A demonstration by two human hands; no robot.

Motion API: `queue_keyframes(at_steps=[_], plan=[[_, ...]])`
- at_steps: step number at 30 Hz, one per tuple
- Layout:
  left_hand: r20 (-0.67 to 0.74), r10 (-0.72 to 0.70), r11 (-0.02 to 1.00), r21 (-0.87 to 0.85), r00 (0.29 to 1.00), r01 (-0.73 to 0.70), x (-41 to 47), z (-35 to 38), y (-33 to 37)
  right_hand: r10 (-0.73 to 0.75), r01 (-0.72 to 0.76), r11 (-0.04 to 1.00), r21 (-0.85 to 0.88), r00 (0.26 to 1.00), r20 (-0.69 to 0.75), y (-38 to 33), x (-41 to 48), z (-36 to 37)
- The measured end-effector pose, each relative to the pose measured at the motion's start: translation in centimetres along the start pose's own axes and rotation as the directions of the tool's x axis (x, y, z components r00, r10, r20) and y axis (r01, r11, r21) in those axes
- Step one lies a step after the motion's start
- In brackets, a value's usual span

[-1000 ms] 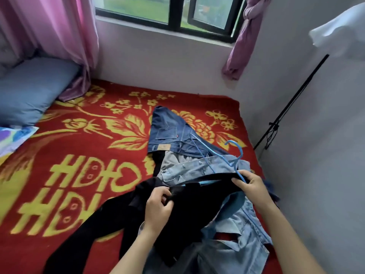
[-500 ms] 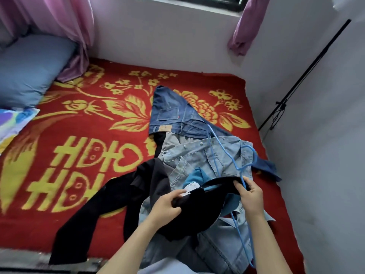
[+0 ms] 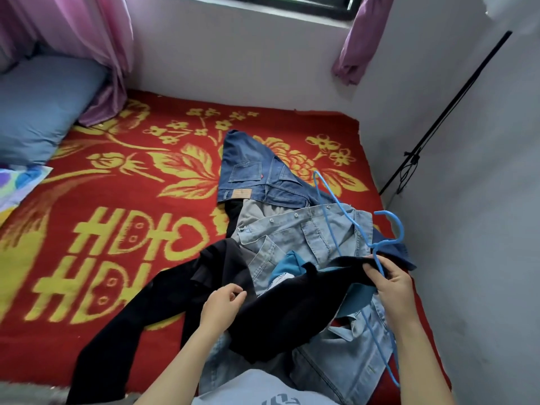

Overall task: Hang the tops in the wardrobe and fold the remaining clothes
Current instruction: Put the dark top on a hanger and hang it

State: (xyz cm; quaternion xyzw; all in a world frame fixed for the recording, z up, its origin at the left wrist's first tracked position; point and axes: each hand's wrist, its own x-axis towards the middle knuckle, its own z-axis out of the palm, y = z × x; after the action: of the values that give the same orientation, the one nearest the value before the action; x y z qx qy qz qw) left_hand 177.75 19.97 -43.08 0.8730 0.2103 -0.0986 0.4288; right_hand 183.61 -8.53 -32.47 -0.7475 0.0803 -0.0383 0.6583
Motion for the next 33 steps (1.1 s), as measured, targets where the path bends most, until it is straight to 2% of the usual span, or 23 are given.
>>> queue_keyframes(at_steps=[4,7,10,12,14,16,18,20,24,28,31,33], plan=[[0.059,0.002,0.999,-0.046,0.998,0.001,0.6,0.2,0.6,-0.021,0.03,0.999,-0.042,0.979,0.205,-2.1,-0.3,0.3],[0.045,0.049,0.996,-0.071,0.998,-0.046,1.3,0.5,1.5,-0.012,0.034,0.998,-0.052,0.927,0.375,-3.9,-0.4,0.3],[0.083,0.078,0.989,-0.135,0.993,-0.066,2.1,0.9,2.4,-0.023,0.058,0.996,-0.067,0.897,0.442,-4.7,-0.6,0.5],[0.231,0.062,0.956,-0.292,0.971,0.008,2.2,1.4,3.2,-0.043,0.072,0.996,-0.051,0.901,0.431,-4.8,-0.9,0.5],[0.397,0.057,0.91,-0.398,0.916,0.116,2.1,2.0,4.2,-0.061,0.069,0.998,-0.006,0.916,0.397,-4.8,-1.3,0.3],[0.529,0.053,0.905,-0.384,0.847,0.184,2.0,2.6,4.9,-0.073,0.058,0.997,0.051,0.931,0.359,-4.7,-1.5,0.1],[0.602,0.061,0.917,-0.348,0.796,0.193,1.8,3.2,5.3,-0.089,0.063,0.994,0.09,0.942,0.323,-4.5,-1.5,-0.4],[0.618,0.072,0.928,-0.33,0.783,0.175,1.6,3.7,5.4,-0.106,0.08,0.992,0.102,0.953,0.284,-4.3,-1.4,-0.8],[0.591,0.068,0.961,-0.254,0.804,0.106,1.6,4.3,5.2,-0.108,0.084,0.99,0.116,0.969,0.222,-3.8,-1.4,-1.2],[0.684,0.121,0.936,-0.32,0.719,0.148,1.3,4.2,5.3,-0.091,0.057,0.983,0.172,0.976,0.199,-3.7,-1.2,-1.4],[0.66,0.127,0.969,-0.241,0.74,0.049,1.3,4.4,5.2,-0.092,0.057,0.982,0.18,0.977,0.195,-3.7,-0.9,-1.2],[0.61,0.196,0.962,-0.272,0.768,-0.029,1.2,4.7,5.4,-0.091,0.055,0.982,0.179,0.976,0.199,-3.7,-0.8,-1.0]])
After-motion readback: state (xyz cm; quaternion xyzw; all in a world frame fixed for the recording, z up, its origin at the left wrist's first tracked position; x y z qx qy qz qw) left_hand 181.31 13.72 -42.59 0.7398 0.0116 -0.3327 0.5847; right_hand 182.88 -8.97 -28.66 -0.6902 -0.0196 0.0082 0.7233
